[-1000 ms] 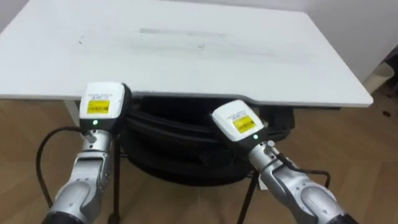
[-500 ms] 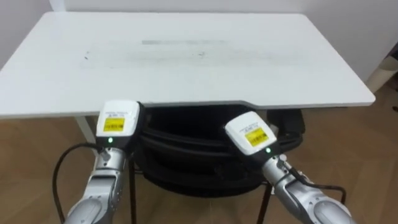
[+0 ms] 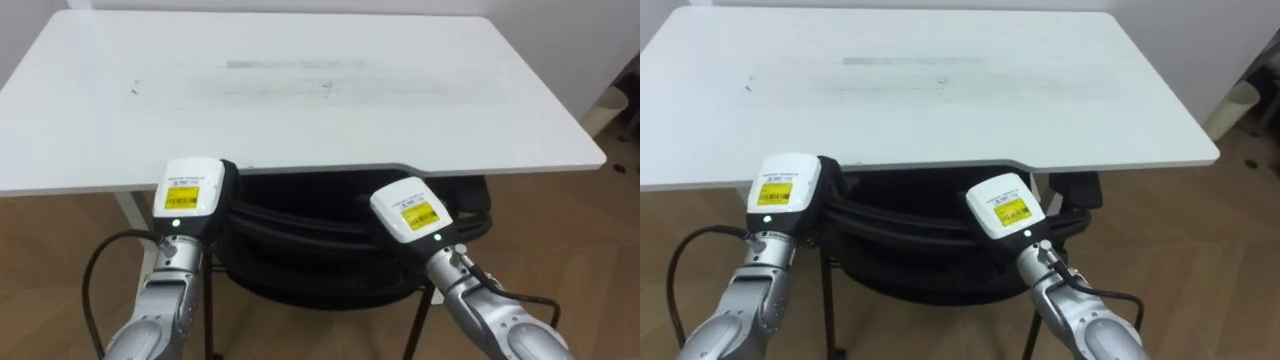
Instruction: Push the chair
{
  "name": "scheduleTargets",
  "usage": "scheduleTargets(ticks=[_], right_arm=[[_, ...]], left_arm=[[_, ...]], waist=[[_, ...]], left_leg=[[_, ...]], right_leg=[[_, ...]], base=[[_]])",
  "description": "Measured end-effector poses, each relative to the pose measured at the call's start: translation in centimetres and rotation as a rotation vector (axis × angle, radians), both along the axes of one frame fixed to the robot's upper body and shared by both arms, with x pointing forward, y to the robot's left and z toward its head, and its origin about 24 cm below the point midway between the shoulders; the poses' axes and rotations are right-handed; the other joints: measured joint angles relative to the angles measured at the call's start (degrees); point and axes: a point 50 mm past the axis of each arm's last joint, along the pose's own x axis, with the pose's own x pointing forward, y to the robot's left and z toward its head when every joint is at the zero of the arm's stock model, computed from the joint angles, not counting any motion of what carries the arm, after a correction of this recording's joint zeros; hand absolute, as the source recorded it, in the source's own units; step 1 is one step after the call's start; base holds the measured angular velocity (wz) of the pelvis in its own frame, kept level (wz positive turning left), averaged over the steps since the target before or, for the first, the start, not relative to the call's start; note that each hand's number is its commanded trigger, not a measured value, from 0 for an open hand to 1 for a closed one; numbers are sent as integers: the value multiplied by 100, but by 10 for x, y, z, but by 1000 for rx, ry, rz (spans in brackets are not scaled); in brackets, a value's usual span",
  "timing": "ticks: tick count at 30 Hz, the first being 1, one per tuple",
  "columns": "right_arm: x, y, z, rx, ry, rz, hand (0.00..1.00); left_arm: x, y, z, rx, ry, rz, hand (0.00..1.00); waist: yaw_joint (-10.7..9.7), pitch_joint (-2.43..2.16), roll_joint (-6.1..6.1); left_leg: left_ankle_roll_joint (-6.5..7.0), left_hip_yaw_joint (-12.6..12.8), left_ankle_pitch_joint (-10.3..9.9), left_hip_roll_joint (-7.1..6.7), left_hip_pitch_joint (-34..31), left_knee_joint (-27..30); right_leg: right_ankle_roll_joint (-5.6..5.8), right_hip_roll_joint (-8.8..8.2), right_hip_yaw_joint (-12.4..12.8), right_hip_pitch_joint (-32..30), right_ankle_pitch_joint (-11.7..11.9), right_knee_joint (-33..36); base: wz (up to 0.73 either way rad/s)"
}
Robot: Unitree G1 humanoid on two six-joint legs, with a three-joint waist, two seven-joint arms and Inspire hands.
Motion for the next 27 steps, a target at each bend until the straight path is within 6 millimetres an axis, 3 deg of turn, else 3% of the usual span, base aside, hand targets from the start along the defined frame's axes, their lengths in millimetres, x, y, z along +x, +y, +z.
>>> scheduleTargets(ticks=[7,10,15,18,21,23,24,26,27], right_arm=[[0,-5,2,36,23,-37,0],[1,-6,5,63,22,-44,0],[6,-16,21,189,-5,-64,0],[1,-34,43,288,-62,-78,0],[-13,-56,49,304,-91,-130,0],[-26,-81,68,324,-174,-185,0],[-29,-88,78,343,-231,-198,0],[-32,-138,135,595,-671,-409,0],[-35,-154,149,660,-796,-476,0]], left_arm=[[-2,-1,2,-61,-1,5,0],[-1,0,4,-129,-1,24,0],[2,16,12,-287,-42,108,0],[3,37,27,-378,-121,200,0],[1,74,72,-598,-453,344,0],[-20,112,121,-701,-843,434,0],[-29,122,128,-718,-927,461,0],[-59,149,135,-775,-1118,567,0],[-66,154,133,-791,-1131,594,0]], waist=[[6,-14,-21],[-9,0,7],[-79,0,3],[-147,9,15],[-211,36,66],[-337,47,126],[-365,56,165],[-456,23,310],[-455,14,313]], left_leg=[[49,56,74,-20,153,-225],[45,38,87,-37,116,-223],[73,102,180,-29,-67,-218],[70,103,200,-12,-53,-214],[62,96,204,-2,-23,-228],[58,125,213,-4,78,-328],[58,149,213,-4,114,-368],[34,162,187,-11,296,-507],[32,167,183,-12,334,-531]], right_leg=[[39,-40,-10,122,63,-180],[40,-44,2,68,81,-165],[10,-56,16,-140,175,-177],[-21,-51,8,-109,212,-206],[-3,-39,38,-58,203,-247],[-7,-44,44,-37,183,-225],[-7,-41,78,-6,175,-228],[-28,-18,115,114,87,-249],[-25,-11,115,130,65,-262]], base=[[-3],[0],[-2],[0],[1],[-13],[-26],[-12],[4]])
